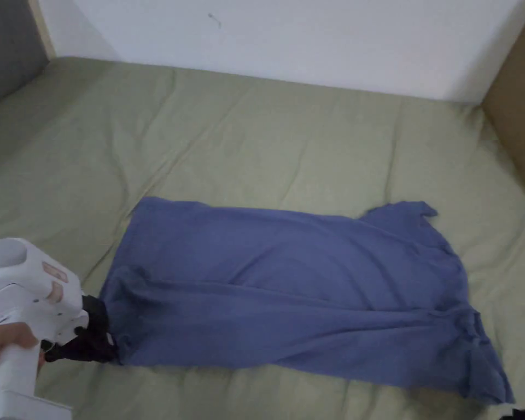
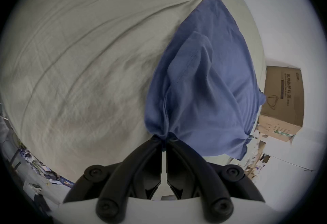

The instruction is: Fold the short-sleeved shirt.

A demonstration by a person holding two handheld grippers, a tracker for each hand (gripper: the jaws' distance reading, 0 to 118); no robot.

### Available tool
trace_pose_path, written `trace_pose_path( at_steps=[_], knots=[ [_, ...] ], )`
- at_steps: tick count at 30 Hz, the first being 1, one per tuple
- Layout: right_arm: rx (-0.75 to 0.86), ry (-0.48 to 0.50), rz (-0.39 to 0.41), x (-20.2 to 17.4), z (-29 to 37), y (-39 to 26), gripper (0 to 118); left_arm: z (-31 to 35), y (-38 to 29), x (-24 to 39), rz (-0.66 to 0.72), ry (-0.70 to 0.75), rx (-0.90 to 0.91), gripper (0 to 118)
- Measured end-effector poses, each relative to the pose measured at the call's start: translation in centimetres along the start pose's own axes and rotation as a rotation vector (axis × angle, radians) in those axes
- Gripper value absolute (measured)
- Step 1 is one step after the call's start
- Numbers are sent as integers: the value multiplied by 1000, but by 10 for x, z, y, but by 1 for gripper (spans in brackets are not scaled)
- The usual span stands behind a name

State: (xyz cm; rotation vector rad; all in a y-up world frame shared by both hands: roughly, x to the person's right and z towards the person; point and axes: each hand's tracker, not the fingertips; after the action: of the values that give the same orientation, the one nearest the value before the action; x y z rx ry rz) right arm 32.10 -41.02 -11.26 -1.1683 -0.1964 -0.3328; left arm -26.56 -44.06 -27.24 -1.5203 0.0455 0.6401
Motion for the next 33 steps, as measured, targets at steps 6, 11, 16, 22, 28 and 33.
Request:
trace_pose_path(
  at_steps=[6, 11, 16, 22, 28, 33],
  knots=[
    [-24, 12, 76, 9, -37, 31, 117, -2, 3, 8, -8, 10, -2, 3],
    [30, -34, 158, 7, -64, 53, 117, -8, 6, 6, 8, 37, -1, 3],
    [-25, -46, 168, 6, -92, 60, 114, -12, 1, 9, 25, 42, -8, 3],
    [79, 48, 163, 1, -62, 39, 13, -10, -1, 9, 0, 36, -2, 3],
    [62, 93, 114, 3, -41, 44, 13, -1, -3, 9, -48, 46, 0, 3],
    [107, 143, 102, 1, 6, 36, 13, 31, -12, -1, -76, -8, 38, 3]
  ],
)
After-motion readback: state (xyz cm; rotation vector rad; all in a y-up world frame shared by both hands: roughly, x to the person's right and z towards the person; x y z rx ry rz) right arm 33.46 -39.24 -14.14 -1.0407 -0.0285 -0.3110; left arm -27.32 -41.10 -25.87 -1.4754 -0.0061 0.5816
